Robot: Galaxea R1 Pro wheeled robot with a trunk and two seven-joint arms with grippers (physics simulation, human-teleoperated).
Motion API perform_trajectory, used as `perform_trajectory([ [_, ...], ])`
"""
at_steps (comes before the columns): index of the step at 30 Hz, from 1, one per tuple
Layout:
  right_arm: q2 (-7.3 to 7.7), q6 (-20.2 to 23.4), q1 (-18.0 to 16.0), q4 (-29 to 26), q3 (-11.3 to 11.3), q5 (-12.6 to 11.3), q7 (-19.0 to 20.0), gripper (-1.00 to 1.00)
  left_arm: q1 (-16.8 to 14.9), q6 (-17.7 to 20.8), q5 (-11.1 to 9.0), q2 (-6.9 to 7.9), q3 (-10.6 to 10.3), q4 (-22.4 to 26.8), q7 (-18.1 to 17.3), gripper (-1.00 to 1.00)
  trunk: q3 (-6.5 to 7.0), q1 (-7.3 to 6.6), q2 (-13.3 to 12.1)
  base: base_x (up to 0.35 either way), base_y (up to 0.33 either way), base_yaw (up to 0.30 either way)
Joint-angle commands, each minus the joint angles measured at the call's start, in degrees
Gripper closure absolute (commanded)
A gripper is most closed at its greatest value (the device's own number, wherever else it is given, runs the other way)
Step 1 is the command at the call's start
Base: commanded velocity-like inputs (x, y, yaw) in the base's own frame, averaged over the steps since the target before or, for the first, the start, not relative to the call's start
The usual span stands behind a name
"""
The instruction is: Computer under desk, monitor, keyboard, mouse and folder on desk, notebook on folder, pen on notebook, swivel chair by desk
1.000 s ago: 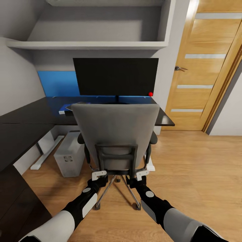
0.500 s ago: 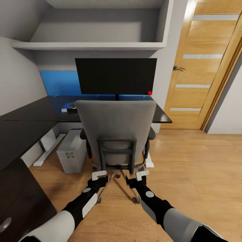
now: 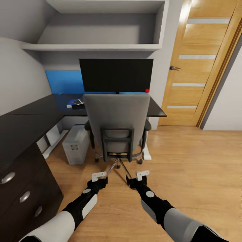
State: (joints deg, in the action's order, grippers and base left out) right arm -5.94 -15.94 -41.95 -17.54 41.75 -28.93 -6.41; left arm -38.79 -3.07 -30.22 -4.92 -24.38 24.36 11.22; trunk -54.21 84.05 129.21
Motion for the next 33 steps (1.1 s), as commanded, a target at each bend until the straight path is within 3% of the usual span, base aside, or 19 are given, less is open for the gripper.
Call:
perform_trajectory([
  [1, 0.04, -0.2, -0.1, 0.0, 0.5, -0.4, -0.4, -1.0, -0.1, -0.3, -0.5, 0.01, -0.5, -0.1, 0.4, -1.0, -0.05, -0.05, 0.0, -0.337, -0.037, 0.0],
  [8, 0.36, -0.2, -0.1, 0.8, 0.3, -0.6, -0.7, -1.0, -0.1, -0.3, -0.8, -0.06, -0.5, -1.7, 0.6, -1.0, -0.05, -0.05, 0.0, -0.179, -0.026, 0.0],
  [14, 0.57, 0.0, -0.1, 1.6, 0.0, -0.8, -0.7, -1.0, -0.1, -0.4, -0.9, -0.16, -0.4, -4.7, 0.9, -1.0, 1.03, -1.36, -2.4, -0.013, -0.002, 0.0],
  [15, 2.01, -0.1, -0.1, 1.7, 0.0, -0.8, -0.7, -1.0, -0.1, -0.4, -1.0, -0.19, -0.3, -6.8, 1.0, -1.0, 1.21, -1.58, -2.8, 0.0, 0.0, 0.0],
  [18, 2.75, -0.1, -0.1, 1.7, 0.1, -0.8, -0.7, -1.0, -0.1, -0.4, -1.0, -0.58, -0.3, -7.2, 1.1, -1.0, 1.75, -2.24, -4.0, 0.0, 0.0, 0.0],
  [33, 2.79, -0.2, 0.0, 1.8, 0.0, -0.8, -2.8, -1.0, -0.1, -0.4, -1.1, -0.78, 0.0, -8.4, 1.0, -1.0, 4.76, -5.54, -10.0, -0.249, 0.0, 0.0],
])
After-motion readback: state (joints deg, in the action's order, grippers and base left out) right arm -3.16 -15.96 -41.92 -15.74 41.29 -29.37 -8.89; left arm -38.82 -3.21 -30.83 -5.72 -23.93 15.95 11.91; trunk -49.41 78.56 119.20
